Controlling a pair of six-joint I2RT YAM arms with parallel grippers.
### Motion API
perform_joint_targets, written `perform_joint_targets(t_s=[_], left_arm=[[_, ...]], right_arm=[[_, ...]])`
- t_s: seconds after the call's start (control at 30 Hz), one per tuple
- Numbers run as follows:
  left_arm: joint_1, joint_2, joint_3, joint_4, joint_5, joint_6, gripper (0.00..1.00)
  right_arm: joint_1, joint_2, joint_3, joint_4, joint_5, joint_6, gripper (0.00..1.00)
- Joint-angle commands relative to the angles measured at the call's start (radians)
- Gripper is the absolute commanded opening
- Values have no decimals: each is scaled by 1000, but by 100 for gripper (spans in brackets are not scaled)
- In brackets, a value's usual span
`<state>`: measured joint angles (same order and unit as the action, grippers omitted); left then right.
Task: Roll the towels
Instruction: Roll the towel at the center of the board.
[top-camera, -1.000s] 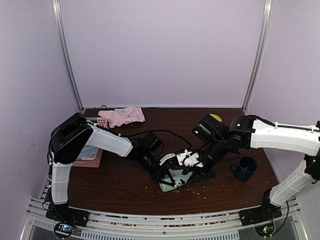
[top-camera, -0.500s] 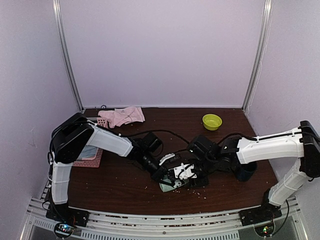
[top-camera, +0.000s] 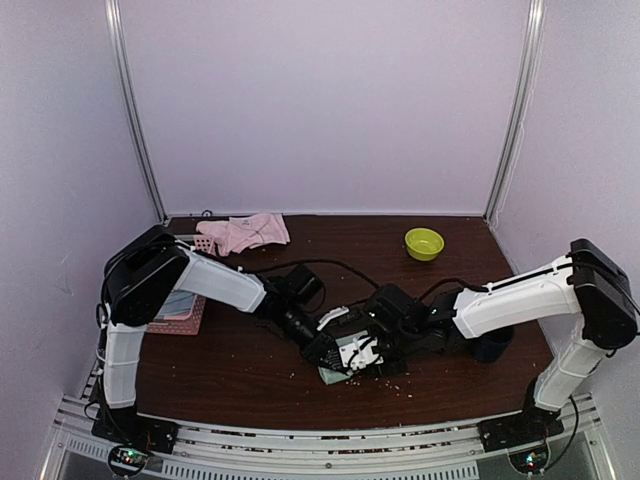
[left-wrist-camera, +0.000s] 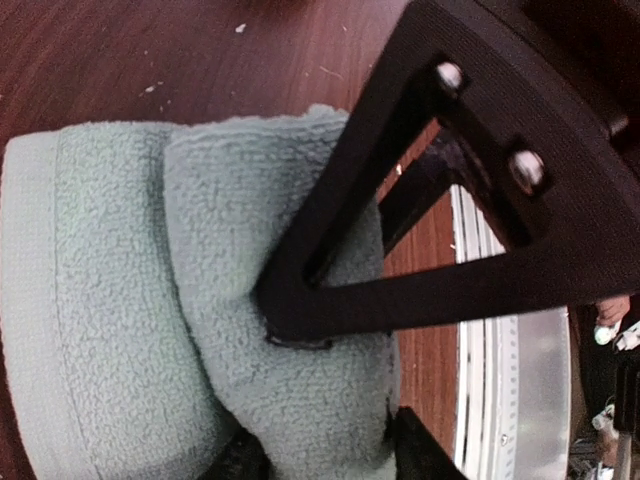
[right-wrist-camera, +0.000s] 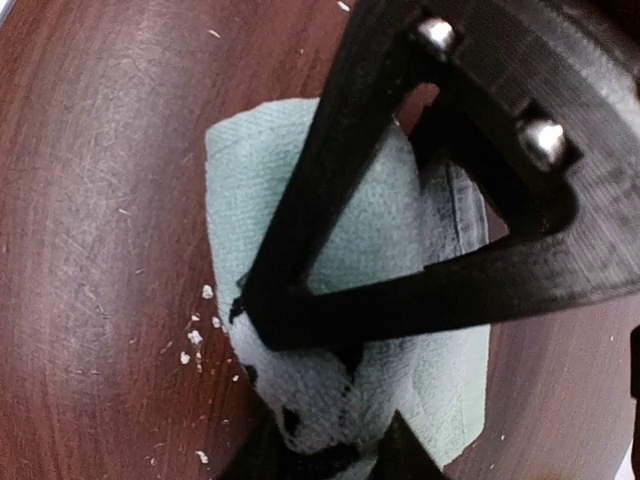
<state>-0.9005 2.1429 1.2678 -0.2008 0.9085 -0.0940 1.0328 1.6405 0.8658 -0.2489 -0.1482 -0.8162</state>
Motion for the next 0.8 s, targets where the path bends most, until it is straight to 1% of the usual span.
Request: perform_joint_targets(t_s=[0.0,0.07,0.13,0.23,0.37,0.47,0.57,0.73,0.77], left_arm=[[4,8,-37,-138,-131,41,48],[8,-56,-56,-139,-214,56,53],[22,-144,-81,-142,-326,64,56],[55,-290,-137,-138,-504,69,60],[58,-487,-209,-128,-709,67,64],[57,-601,-260,-101,-808,55,65],[49,-712,-318,-61,-878,80,66],[22,-857,-380,-10,-1014,143,75],[16,-877,-388,-1,-1034,163,76]], right_arm=[[6,61,24,-80,-9,-35,21],[6,82,57,-138,-30,-38,17],[-1,102,102,-211,-64,-31,15],[-10,147,210,-381,-144,1,14],[-27,231,356,-559,-237,53,14],[-50,305,451,-664,-317,88,13],[-77,370,531,-738,-378,116,13],[-141,494,669,-832,-430,133,12],[-155,521,699,-848,-438,136,12]])
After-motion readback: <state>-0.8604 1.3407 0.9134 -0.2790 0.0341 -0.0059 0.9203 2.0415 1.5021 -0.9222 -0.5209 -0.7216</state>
